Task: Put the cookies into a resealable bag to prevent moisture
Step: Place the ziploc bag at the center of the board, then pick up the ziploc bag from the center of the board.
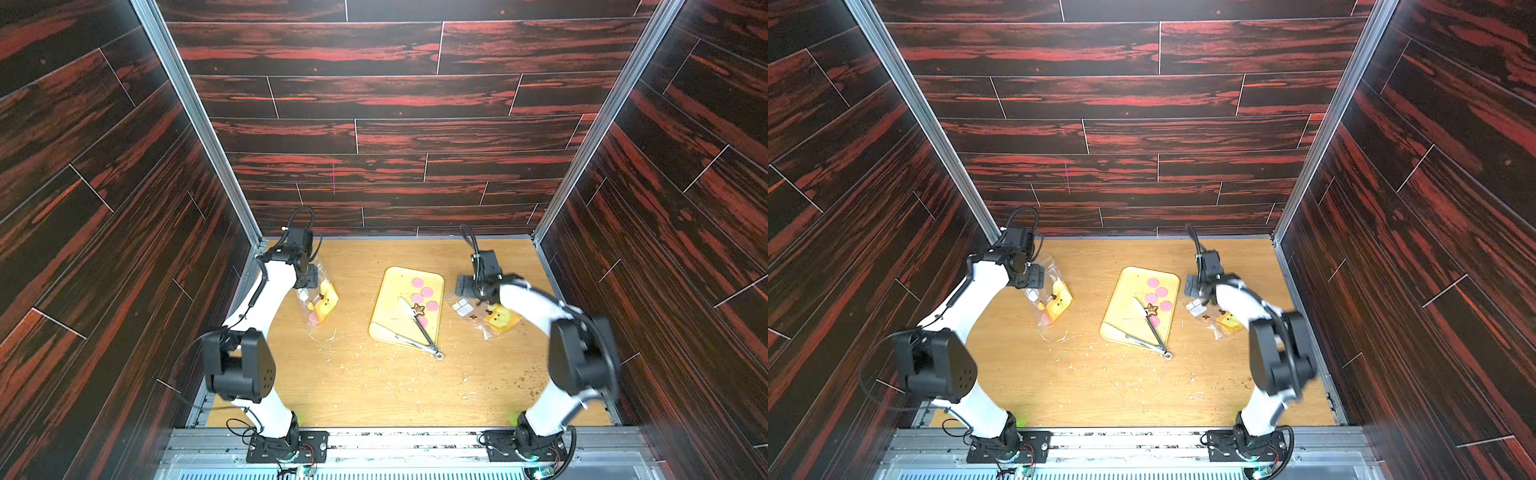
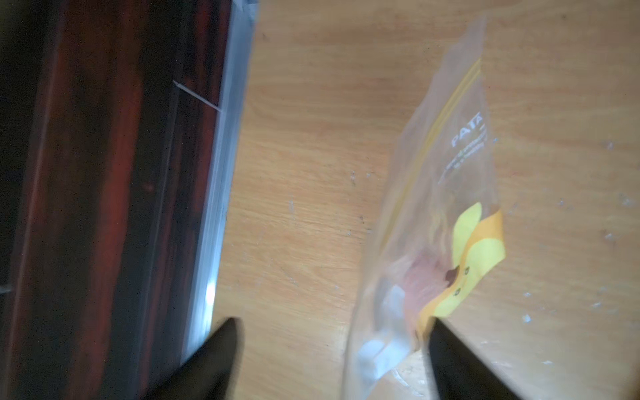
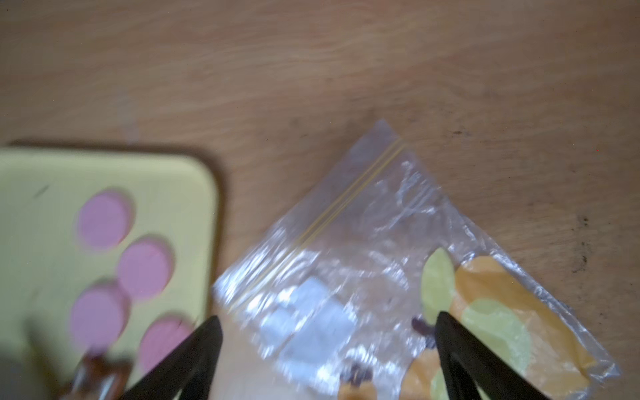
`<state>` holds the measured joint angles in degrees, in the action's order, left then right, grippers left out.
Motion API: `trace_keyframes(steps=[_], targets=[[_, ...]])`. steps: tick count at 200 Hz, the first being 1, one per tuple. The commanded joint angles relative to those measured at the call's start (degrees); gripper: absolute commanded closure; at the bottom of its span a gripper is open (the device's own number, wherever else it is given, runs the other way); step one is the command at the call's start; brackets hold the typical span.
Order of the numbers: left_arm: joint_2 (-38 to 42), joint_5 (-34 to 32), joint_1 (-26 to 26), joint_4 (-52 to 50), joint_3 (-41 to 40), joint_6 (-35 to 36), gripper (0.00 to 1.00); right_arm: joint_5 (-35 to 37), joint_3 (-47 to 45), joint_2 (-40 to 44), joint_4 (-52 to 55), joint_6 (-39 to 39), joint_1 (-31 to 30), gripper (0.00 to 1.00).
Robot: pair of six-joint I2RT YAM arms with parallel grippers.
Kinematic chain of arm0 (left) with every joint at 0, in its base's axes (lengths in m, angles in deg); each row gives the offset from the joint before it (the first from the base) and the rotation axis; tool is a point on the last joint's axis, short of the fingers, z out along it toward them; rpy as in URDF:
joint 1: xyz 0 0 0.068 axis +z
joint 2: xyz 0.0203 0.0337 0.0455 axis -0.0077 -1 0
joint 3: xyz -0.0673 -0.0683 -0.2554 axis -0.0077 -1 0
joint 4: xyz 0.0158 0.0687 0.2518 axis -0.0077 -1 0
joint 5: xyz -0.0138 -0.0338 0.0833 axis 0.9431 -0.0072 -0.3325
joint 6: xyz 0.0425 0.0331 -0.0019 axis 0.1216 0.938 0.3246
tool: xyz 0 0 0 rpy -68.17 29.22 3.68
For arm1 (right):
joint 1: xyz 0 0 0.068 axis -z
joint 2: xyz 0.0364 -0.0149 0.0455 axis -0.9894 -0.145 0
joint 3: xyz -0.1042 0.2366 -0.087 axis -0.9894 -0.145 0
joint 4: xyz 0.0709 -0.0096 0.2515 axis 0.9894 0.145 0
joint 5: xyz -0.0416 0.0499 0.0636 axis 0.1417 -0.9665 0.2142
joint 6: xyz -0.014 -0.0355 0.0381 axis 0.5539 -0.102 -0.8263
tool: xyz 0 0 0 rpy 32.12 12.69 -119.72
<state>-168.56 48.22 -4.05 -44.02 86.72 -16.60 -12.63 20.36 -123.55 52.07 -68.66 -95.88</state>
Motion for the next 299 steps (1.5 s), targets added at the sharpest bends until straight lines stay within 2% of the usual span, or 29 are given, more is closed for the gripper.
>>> trace_keyframes(steps=[1, 12, 24, 53, 73, 98, 140, 158, 219, 241, 278, 299], targets=[[9.66, -2.84, 0.27, 2.84, -2.61, -0.26, 0.01, 0.8, 5.24, -5.18, 6.77, -7.96, 2.17, 0.03], [12.84, 0.07, 0.27, 4.4, -4.32, -0.49, 0.01, -0.88, 7.18, -7.23, 6.92, -8.87, 2.62, 0.03], [15.23, 6.52, 0.27, 4.49, -5.66, -1.83, 0.01, -1.36, 9.5, -9.46, 7.75, -9.99, 2.75, 0.03], [18.64, 26.16, -0.39, 6.54, -10.52, -7.06, 0.01, -2.09, 17.08, -16.23, 12.6, -11.95, 2.84, 0.03], [19.56, 32.74, -3.02, 11.34, -14.67, -11.02, 0.01, -2.5, 20.03, -19.42, 15.22, -12.92, 2.89, 0.03], [18.54, 35.31, -6.68, 12.73, -15.44, -12.23, 0.01, -1.78, 21.83, -21.71, 17.14, -13.38, 2.97, 0.03], [14.97, 35.8, -9.55, 14.45, -13.98, -11.76, 0.01, -2.65, 22.45, -23.67, 19.32, -13.61, 3.03, 0.14], [14.18, 35.63, -9.87, 14.22, -13.86, -11.32, 0.01, -2.83, 21.17, -23.38, 19.23, -13.21, 2.98, 0.22], [12.96, 35.53, -10.35, 14.49, -14.22, -11.21, 0.01, -2.69, 15.11, -19.63, 14.88, -14.35, 3.05, 0.72], [12.57, 35.87, -10.61, 14.16, -13.82, -11.12, 0.01, -2.55, 13.19, -16.28, 13.85, -13.98, 3.04, 0.96], [12.14, 37.93, -11.62, 14.77, -12.96, -12.45, 0.01, -2.86, 8.14, -5.5, 10.85, -10.48, 2.18, 0.98], [11.63, 39.54, -13.51, 16.05, -12.05, -14.62, 0.01, -7.28, 3.91, 2.42, 6.26, -6.53, 0.41, 0.98]])
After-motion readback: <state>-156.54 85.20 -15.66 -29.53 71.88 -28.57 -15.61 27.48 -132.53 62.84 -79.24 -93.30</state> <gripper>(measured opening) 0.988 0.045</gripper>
